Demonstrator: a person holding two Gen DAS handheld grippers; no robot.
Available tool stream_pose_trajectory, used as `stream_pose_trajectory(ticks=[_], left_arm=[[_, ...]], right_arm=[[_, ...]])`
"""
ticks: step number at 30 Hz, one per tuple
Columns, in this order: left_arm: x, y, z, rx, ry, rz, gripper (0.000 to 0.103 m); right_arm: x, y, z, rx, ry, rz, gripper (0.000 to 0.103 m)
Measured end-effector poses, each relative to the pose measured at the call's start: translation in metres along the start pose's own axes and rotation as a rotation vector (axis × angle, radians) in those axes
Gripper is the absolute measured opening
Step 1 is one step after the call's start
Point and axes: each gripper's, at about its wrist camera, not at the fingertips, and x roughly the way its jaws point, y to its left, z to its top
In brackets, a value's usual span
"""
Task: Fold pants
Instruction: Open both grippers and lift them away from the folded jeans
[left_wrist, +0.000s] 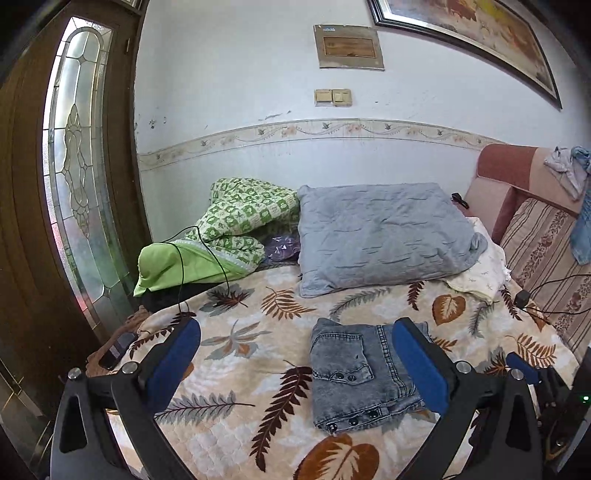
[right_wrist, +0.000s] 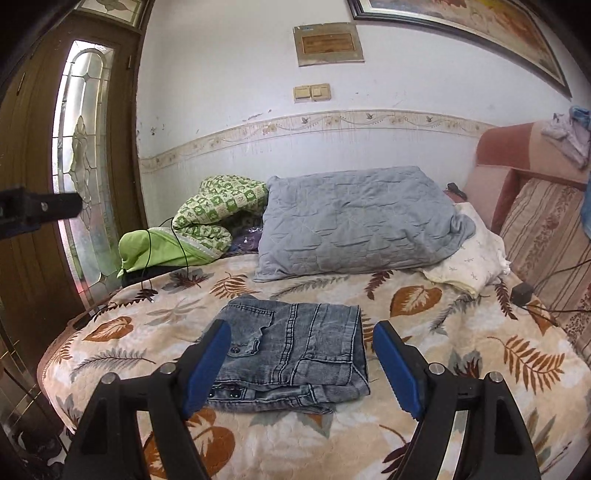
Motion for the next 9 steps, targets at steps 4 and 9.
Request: stream_pose_trajectory(ticks=[4, 9], left_arm=[[0.003, -0.001, -0.002, -0.013, -0.009, -0.043, 0.103], [0.018, -0.006, -0.007, 0.003, 0.028, -0.047, 0.103]], right_arm=[[0.012, -0.011, -0.008, 0.019, 0.031, 0.002, 0.082], [0.02, -0.027, -0.012, 0.066, 0.038, -0.003, 0.082]])
